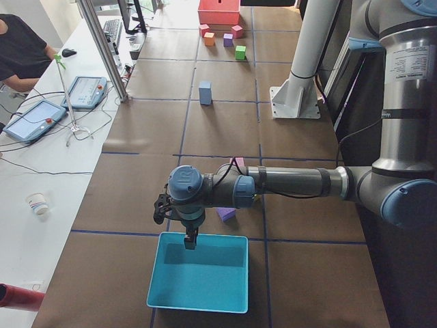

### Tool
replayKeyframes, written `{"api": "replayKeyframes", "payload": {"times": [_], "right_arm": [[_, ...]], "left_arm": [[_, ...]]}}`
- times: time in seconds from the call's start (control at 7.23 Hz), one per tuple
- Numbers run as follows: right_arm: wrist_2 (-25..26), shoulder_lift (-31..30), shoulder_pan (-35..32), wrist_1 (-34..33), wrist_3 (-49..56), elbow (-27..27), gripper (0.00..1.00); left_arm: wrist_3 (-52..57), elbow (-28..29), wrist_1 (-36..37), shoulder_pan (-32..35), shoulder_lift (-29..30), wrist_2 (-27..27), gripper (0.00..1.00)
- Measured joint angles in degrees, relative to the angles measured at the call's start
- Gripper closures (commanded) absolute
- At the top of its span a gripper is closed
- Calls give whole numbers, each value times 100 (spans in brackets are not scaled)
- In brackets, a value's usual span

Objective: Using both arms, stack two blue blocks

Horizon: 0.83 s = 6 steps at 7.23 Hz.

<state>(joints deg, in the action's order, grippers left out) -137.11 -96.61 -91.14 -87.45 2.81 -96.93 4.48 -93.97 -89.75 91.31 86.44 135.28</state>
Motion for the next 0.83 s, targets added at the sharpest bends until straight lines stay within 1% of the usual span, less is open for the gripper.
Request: {"api": "replayKeyframes", "payload": {"times": [0.83], "right_arm": [[-7,-30,0,-6,-8,32,0]], "left_arm": [[1,74,2,1,-36,-12,0]]}}
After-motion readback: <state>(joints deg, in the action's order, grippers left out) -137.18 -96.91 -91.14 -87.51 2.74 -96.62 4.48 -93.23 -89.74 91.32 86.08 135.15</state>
